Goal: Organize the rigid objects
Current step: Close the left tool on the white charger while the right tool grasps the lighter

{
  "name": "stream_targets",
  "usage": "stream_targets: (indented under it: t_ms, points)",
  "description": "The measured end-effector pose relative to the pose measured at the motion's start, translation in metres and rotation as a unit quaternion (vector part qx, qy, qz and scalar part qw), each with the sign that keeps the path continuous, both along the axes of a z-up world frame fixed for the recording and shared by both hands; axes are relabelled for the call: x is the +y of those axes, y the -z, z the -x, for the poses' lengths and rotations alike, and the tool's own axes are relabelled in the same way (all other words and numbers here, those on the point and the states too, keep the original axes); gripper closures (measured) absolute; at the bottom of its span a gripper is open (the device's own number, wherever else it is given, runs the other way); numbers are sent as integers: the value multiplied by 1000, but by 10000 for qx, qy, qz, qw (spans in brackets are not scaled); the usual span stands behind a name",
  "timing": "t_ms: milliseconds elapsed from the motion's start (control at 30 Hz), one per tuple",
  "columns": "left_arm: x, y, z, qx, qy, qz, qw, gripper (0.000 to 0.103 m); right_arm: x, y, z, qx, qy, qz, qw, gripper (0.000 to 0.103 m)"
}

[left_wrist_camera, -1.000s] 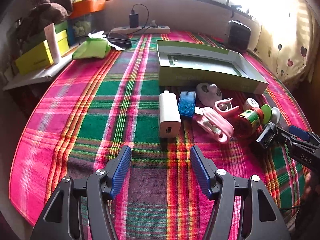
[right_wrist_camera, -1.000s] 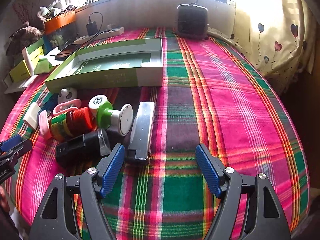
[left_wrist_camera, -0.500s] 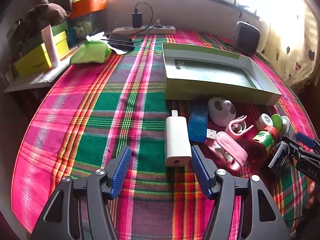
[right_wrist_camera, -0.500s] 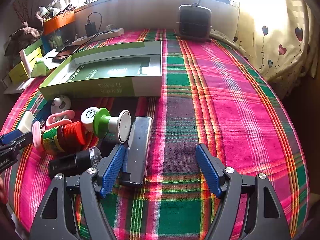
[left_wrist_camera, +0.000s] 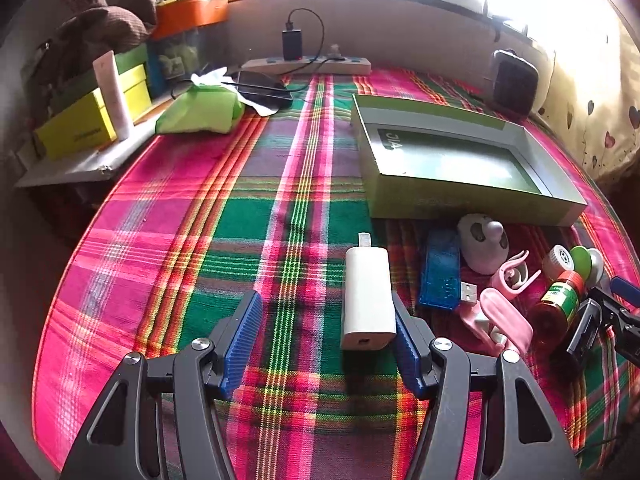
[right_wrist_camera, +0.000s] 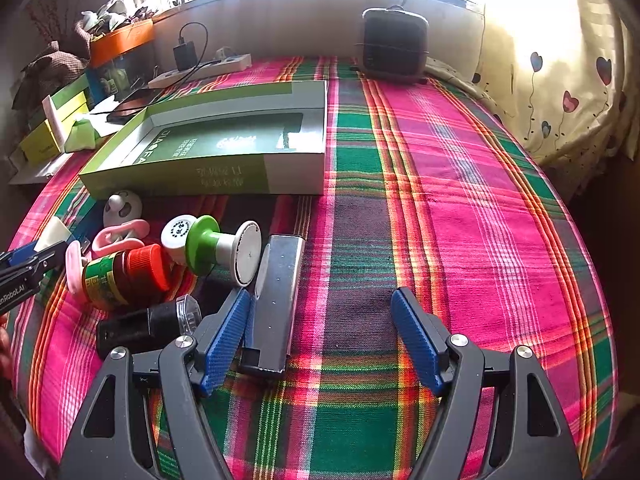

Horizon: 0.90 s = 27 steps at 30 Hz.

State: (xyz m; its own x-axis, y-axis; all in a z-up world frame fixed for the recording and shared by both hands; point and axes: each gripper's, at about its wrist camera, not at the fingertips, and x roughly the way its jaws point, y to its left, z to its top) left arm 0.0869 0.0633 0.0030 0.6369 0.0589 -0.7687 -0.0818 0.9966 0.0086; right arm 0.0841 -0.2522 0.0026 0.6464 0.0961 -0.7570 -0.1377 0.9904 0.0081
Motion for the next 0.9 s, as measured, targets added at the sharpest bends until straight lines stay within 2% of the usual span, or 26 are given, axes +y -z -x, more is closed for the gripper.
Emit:
stream_targets:
  t_ms: [300, 467, 533, 667, 733, 900]
  points:
    - [5, -1, -4, -6, -24, 50, 10000, 42, -3, -1, 1, -38, -3, 3, 10000, 39]
    - [7, -1, -5, -17, -55, 71, 10000, 45, -2, -2, 1, -55, -66, 11, 10000, 55]
    - [8, -2, -5, -24, -78, 82, 9999, 50, -1, -2, 1, -56, -124, 12, 9999, 61]
    - [11, -3, -6, -25, -122, 100, 9999, 56, 0, -2, 1, -57, -166, -9, 9998, 66]
    - [12, -3, -6, -30, -126, 138, 9998, 63, -1, -3, 0, -63, -166, -20, 9998, 77]
    - [12, -4, -8, -27, -135, 147, 9998, 74, -2, -3, 0, -58, -180, -59, 9998, 79]
